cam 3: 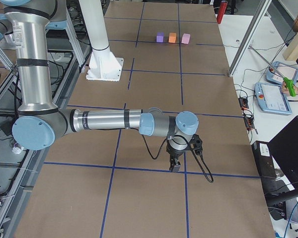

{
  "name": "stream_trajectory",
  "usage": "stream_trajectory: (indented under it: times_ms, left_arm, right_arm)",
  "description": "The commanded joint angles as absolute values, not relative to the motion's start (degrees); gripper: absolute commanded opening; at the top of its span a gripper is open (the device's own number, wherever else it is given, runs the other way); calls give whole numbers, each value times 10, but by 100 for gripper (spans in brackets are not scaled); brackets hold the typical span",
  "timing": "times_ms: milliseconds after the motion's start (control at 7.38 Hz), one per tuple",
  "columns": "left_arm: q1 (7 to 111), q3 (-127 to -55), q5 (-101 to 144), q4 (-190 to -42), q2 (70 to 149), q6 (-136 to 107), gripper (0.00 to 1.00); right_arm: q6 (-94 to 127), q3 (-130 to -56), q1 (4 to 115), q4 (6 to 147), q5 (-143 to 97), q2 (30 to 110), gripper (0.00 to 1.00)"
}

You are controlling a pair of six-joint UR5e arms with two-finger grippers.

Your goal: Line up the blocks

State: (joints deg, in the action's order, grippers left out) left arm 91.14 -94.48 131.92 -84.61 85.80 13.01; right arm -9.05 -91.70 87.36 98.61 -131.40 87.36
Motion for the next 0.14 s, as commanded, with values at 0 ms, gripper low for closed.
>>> stream_trajectory:
  times_ms: [0]
  left_arm:
    - [911, -945, 1318, -846, 858, 130, 100]
  right_arm:
    - [-91, -917, 874, 986, -1314, 874, 100]
